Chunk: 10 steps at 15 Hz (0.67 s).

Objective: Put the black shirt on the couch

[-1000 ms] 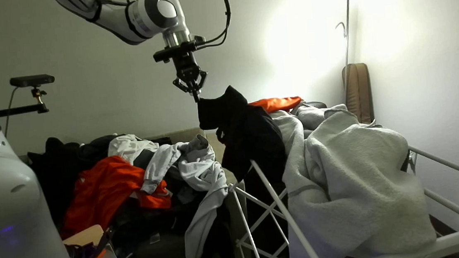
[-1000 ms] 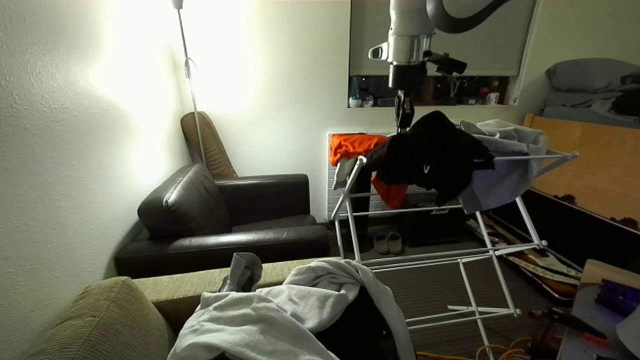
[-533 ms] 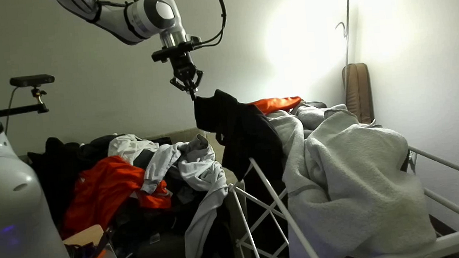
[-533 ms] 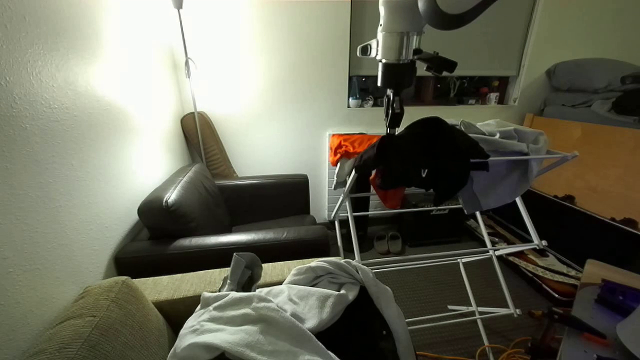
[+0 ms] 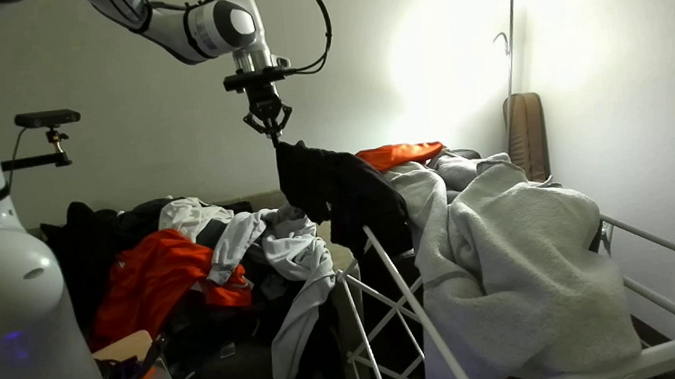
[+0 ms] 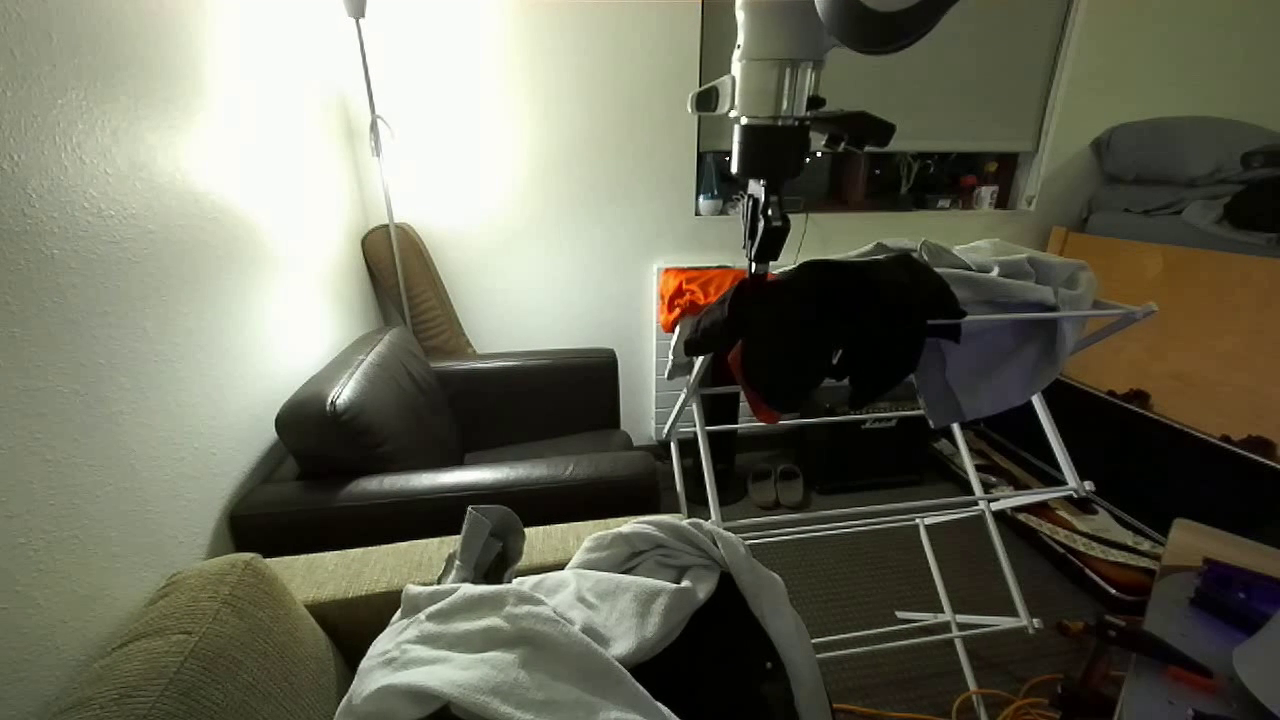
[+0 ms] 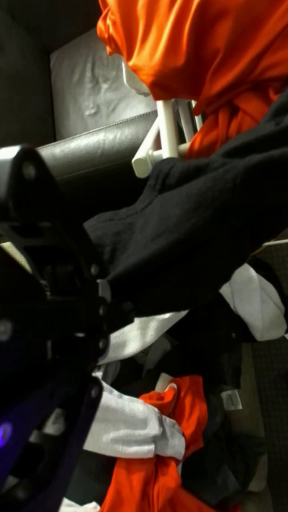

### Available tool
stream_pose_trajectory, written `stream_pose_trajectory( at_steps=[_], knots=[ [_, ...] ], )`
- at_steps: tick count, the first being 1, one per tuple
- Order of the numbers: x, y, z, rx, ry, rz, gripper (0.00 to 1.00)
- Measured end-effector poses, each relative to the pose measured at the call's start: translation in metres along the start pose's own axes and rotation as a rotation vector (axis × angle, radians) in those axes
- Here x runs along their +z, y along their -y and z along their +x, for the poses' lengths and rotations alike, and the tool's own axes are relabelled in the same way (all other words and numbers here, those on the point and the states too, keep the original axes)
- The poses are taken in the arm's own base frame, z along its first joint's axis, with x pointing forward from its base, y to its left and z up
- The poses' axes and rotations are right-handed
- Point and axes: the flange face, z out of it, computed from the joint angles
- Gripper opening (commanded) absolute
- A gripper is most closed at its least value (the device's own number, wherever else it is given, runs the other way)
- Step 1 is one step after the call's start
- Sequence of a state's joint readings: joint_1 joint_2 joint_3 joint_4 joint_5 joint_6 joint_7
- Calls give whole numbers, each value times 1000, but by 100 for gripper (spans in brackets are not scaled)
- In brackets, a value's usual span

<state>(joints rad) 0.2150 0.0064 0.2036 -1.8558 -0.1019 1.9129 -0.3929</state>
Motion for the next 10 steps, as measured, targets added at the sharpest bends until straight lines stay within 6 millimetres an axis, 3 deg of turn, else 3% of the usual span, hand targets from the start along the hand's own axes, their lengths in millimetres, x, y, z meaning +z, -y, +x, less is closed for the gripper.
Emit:
stream_pose_trajectory(
  at_steps=[10],
  knots=[
    [-2,-4,-1,-6,-8,8,0]
  ],
)
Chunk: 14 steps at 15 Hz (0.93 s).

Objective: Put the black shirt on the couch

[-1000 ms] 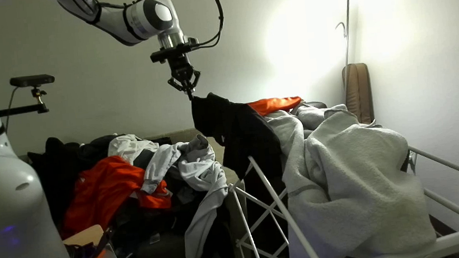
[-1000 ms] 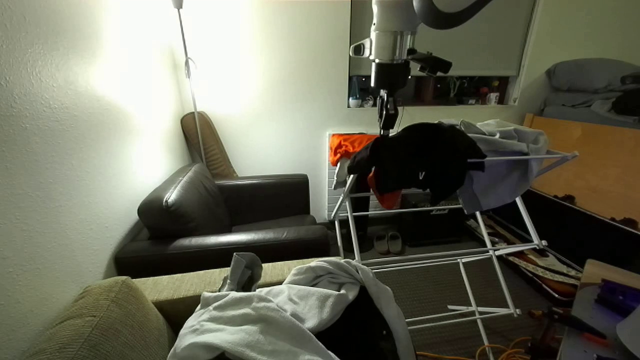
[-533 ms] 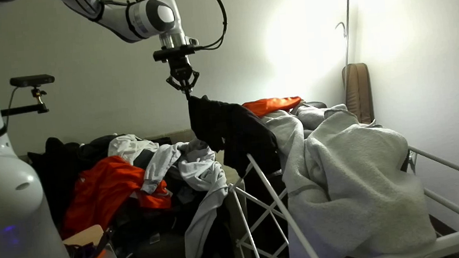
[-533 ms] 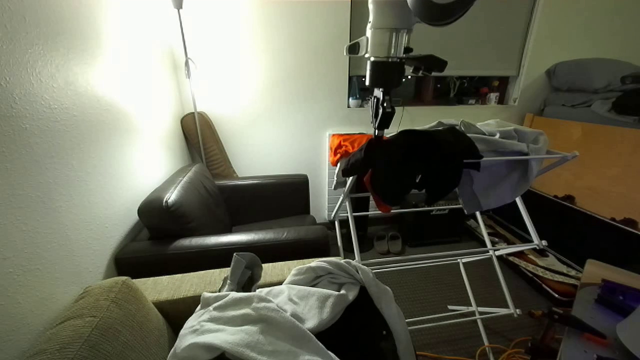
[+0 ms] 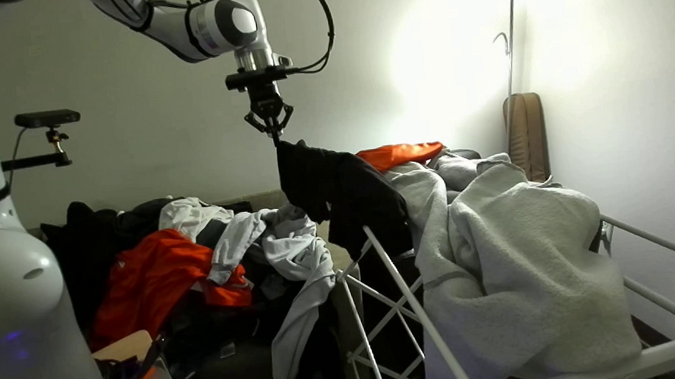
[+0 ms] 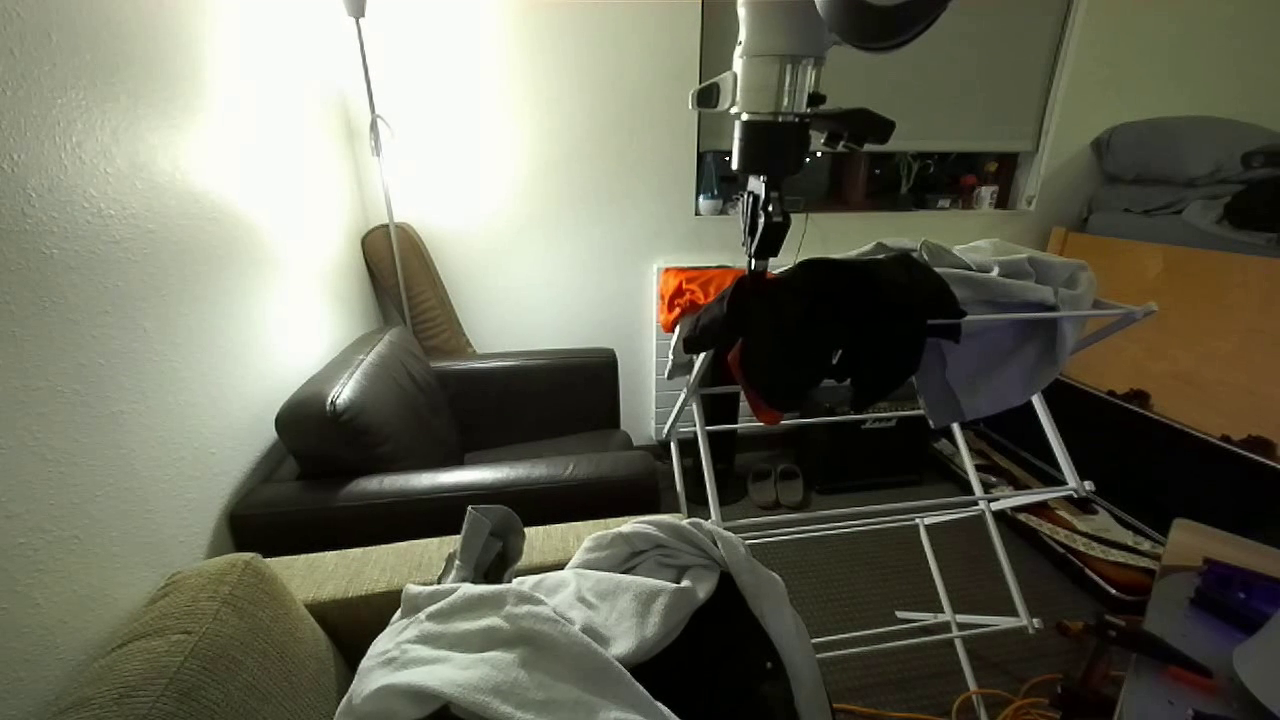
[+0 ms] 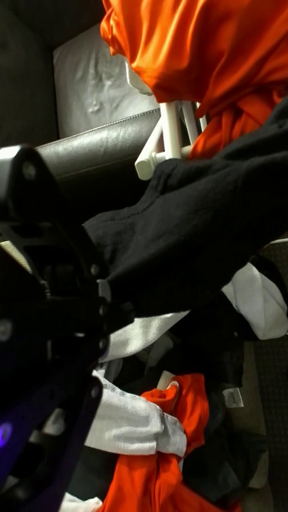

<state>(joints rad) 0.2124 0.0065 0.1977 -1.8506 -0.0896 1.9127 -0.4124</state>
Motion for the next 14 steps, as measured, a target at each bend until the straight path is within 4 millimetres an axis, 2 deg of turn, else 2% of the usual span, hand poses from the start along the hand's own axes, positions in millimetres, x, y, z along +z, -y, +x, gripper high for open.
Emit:
stream_pose_trajectory(
  at_steps=[3,5,9,14],
  knots=[
    [4,2,3,-7,5,5,0],
    [9,9,13,-25,4,11,0],
    [11,31,48,-84,-19,25,0],
    [2,57,92,-152,-74,42,0]
  ],
)
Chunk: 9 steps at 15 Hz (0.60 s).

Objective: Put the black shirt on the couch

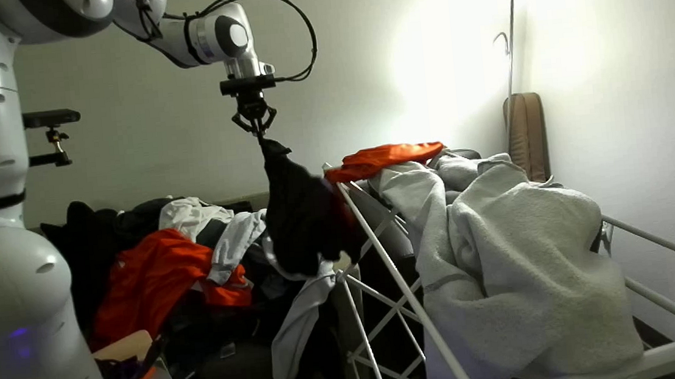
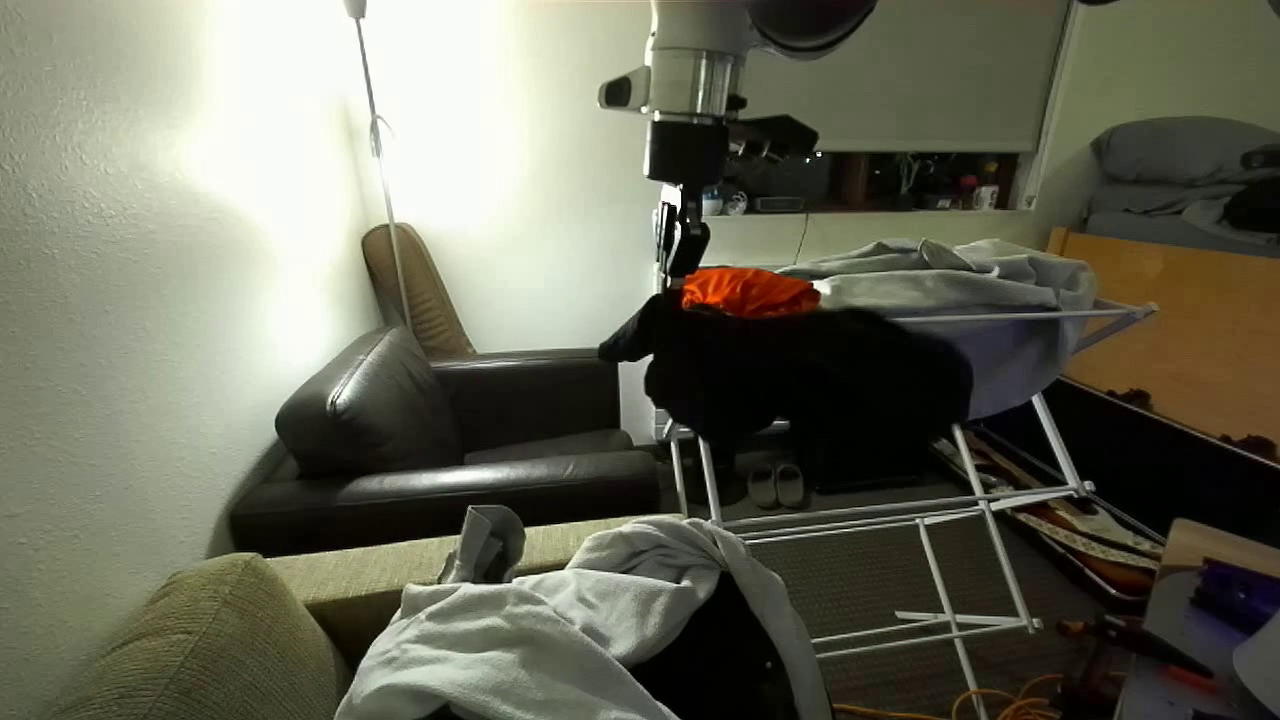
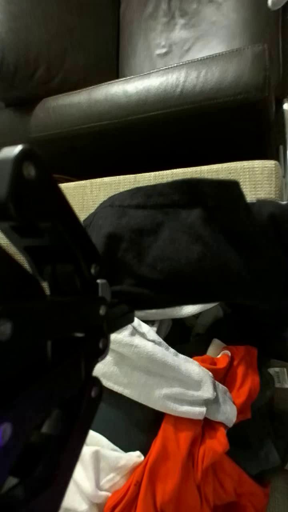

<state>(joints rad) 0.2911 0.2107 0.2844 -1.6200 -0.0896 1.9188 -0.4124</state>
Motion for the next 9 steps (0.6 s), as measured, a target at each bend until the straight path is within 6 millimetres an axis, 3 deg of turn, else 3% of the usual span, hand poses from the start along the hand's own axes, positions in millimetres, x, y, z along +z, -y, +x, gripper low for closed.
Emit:
stream_pose_trajectory(
  at_steps=[9],
  knots=[
    [-11,17,58,-103,-87,21,0]
  ],
)
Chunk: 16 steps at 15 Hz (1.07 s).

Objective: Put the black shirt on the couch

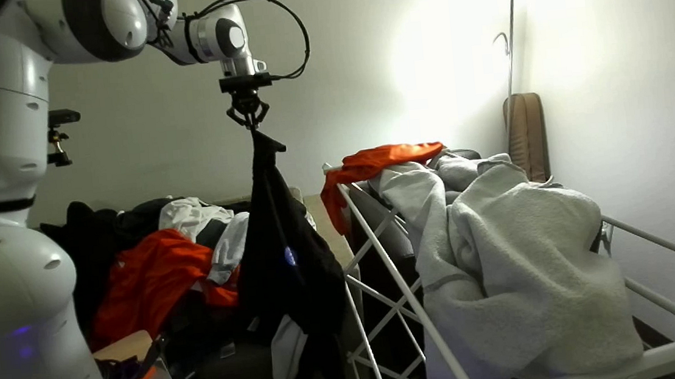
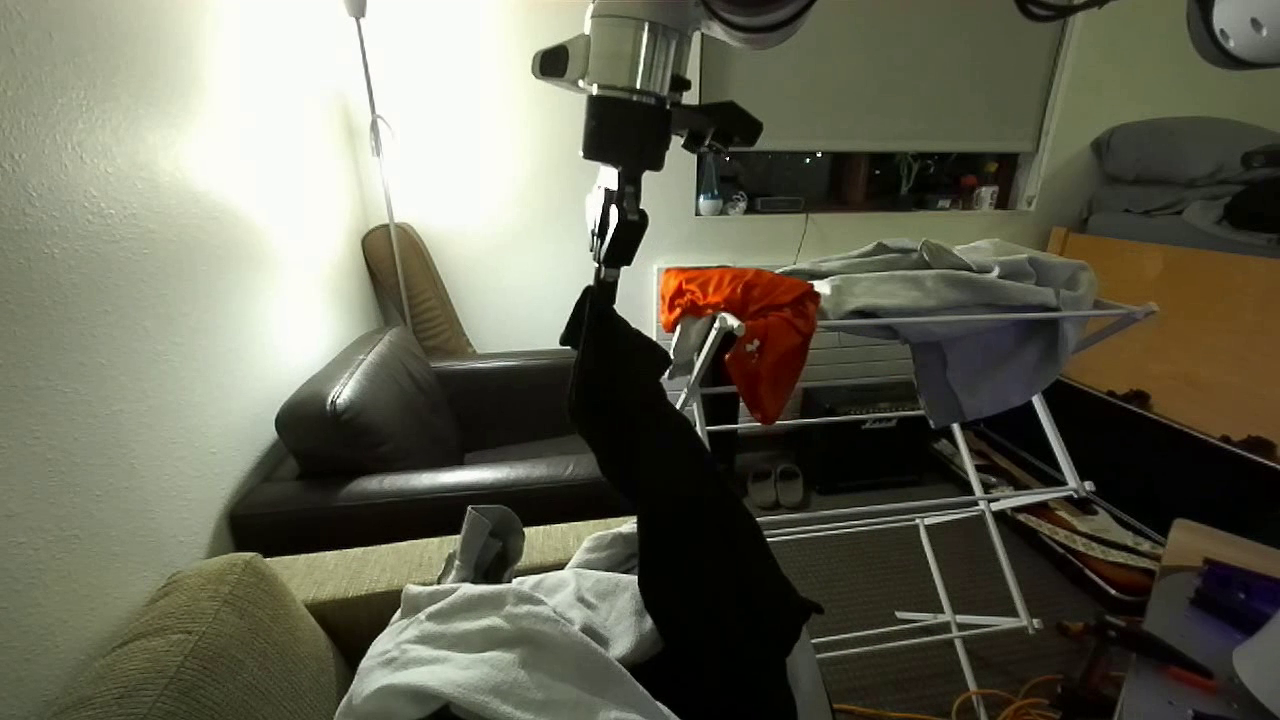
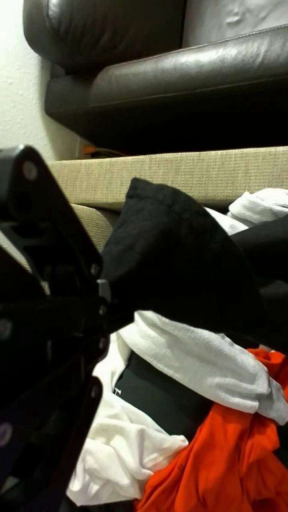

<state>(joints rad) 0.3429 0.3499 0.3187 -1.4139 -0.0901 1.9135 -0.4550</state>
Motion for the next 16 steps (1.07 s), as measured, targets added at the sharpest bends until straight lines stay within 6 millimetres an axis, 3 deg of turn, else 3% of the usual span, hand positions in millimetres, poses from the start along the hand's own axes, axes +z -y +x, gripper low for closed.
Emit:
stream_pose_trajectory(
  at_steps=[16],
  knots=[
    [-19,78,86,-369,-79,47,0]
  ],
)
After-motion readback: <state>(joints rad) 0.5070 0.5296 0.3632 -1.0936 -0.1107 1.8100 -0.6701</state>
